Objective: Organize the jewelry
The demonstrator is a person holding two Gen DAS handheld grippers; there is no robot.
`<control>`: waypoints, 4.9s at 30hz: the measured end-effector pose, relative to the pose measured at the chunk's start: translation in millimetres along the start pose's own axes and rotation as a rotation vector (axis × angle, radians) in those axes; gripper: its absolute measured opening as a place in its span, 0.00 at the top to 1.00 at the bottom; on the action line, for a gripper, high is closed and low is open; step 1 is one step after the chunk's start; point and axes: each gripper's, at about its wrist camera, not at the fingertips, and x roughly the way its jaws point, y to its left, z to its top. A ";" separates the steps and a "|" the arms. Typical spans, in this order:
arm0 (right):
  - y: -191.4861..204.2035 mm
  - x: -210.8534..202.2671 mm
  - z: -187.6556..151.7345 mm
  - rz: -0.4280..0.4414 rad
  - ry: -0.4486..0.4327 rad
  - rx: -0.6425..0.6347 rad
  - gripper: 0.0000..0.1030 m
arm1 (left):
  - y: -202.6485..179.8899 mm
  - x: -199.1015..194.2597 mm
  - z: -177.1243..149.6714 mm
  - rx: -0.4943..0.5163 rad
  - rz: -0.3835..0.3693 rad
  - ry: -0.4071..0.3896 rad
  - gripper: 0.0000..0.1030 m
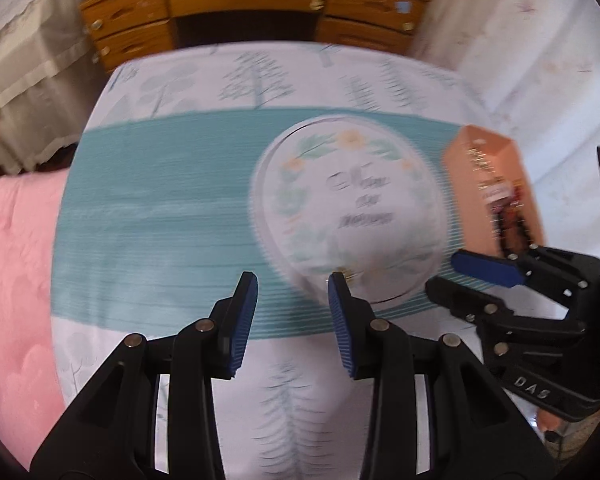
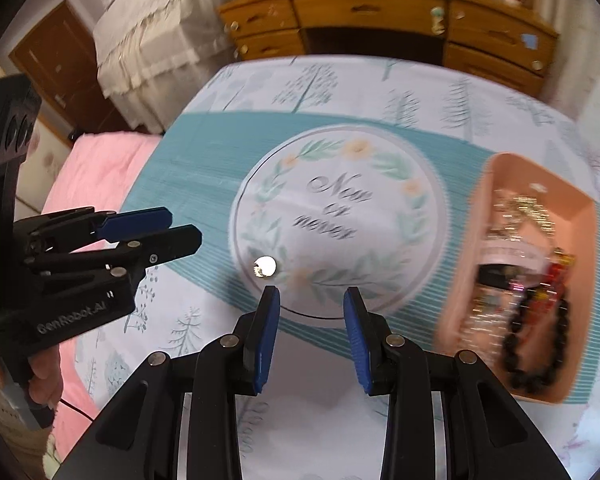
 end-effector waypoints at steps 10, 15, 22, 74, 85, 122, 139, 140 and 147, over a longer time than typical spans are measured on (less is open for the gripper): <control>31.9 66.0 16.4 -0.006 0.130 -0.021 0.67 | 57.1 26.7 -21.6 -0.131 -0.059 0.065 0.68; 42.9 81.8 25.6 -0.024 0.151 -0.035 0.67 | 64.4 29.5 -22.7 -0.141 -0.089 0.068 0.68; 52.2 89.0 34.5 -0.069 0.152 -0.050 0.67 | 66.5 33.7 -22.6 -0.139 -0.115 0.077 0.68; -153.5 -88.6 -59.6 -0.200 -0.133 0.247 0.83 | -152.6 -0.4 7.2 0.059 -0.079 -0.161 0.34; -157.6 -60.8 -63.7 -0.183 -0.110 0.280 0.76 | -138.9 12.3 1.3 0.010 -0.051 -0.157 0.34; 0.4 -86.7 -177.9 -0.288 -0.334 0.133 0.61 | -89.2 -53.6 -147.5 -0.099 0.081 -0.285 0.33; 13.1 -109.8 -190.9 -0.268 -0.410 0.117 0.61 | -89.7 -66.8 -160.7 -0.121 0.078 -0.326 0.33; 13.3 -109.9 -191.5 -0.267 -0.412 0.117 0.61 | -89.8 -67.0 -161.2 -0.122 0.079 -0.326 0.33; 13.7 -110.2 -191.5 -0.264 -0.411 0.117 0.61 | -89.7 -67.4 -162.5 -0.127 0.081 -0.325 0.33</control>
